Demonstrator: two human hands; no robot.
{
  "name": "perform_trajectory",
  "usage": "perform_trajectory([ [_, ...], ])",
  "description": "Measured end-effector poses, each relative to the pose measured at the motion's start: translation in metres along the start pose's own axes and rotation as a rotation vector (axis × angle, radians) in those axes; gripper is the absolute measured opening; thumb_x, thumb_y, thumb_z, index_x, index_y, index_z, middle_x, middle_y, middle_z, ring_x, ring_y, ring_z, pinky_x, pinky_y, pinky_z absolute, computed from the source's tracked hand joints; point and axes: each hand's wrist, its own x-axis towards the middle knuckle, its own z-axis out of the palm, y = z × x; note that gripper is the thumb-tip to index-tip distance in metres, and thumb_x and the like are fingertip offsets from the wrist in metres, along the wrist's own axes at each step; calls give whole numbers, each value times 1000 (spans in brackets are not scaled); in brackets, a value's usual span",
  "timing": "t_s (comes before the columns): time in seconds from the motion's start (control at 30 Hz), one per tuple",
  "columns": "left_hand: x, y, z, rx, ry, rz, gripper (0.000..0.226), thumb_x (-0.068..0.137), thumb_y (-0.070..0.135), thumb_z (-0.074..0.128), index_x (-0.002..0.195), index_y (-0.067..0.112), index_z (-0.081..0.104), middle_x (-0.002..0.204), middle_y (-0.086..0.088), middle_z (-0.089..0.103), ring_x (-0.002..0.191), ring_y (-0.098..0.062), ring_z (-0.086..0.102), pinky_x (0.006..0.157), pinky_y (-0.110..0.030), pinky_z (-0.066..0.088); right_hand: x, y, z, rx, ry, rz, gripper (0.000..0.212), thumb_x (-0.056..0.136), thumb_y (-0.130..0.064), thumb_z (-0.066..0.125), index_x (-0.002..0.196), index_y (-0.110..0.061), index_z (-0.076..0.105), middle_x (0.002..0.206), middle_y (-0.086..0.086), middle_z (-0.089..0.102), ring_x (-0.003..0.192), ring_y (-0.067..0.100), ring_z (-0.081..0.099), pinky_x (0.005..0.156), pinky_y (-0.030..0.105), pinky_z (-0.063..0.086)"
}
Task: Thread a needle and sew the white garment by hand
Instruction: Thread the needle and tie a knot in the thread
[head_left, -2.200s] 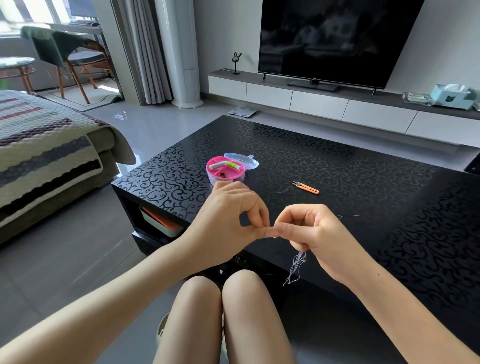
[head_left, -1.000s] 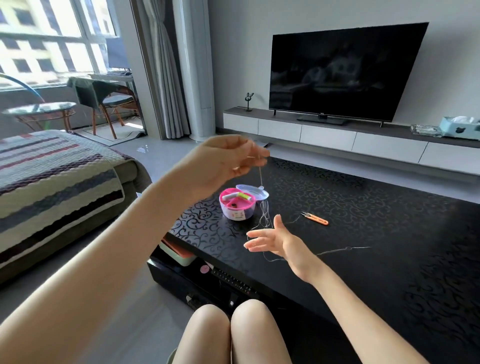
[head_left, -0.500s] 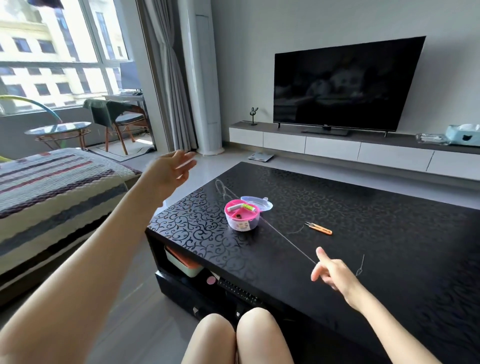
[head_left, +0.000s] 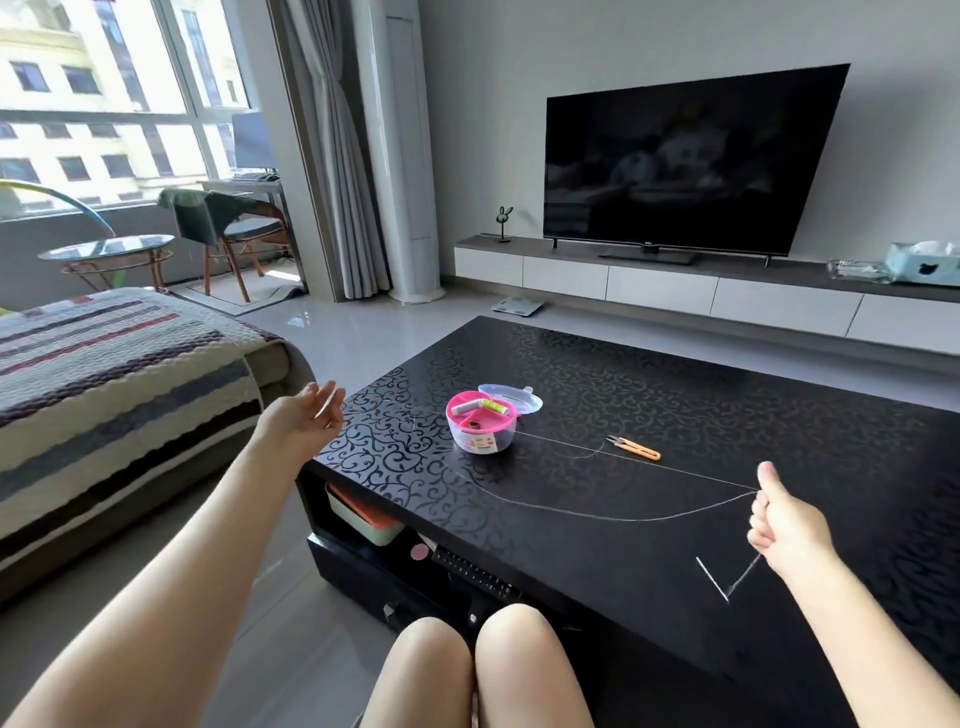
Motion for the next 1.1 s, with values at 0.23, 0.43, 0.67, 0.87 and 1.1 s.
perform_trajectory([
  [0.23,8,10,-18,-191,79,40,34,103,6,22,75,10,41,85,-4,54,74,-15,56,58,-18,39,17,11,-26,-476,306,-82,62,90,-48,57,54,1,46,57,14,45,55,29,46,58,37,39],
  [0.43,10,13,-14,-275,146,94,33,102,3,19,79,8,41,87,-5,51,75,-16,58,57,-19,49,16,9,-28,-773,240,-88,59,97,-42,42,77,8,67,64,15,57,71,34,54,74,38,43],
  [0.67,-10,-3,31,-238,13,0,32,103,3,26,76,6,43,85,-11,51,87,-22,56,88,-27,49,-10,8,24,-1606,242,-311,52,100,-44,21,123,-16,59,123,6,62,117,27,54,109,47,20],
  [0.87,-49,-6,78,-65,-167,5,28,101,0,30,79,4,47,88,-14,55,97,-25,58,89,-30,48,-88,-1,100,-950,-336,-756,45,95,-24,51,138,-9,49,140,5,51,134,28,40,111,38,22],
  [1.1,-90,-4,111,16,-350,46,24,99,-1,38,80,1,51,77,-15,62,66,-25,70,57,-28,59,-141,16,194,-744,-929,-487,86,83,-47,67,151,-29,17,155,-5,27,146,26,7,118,46,11],
])
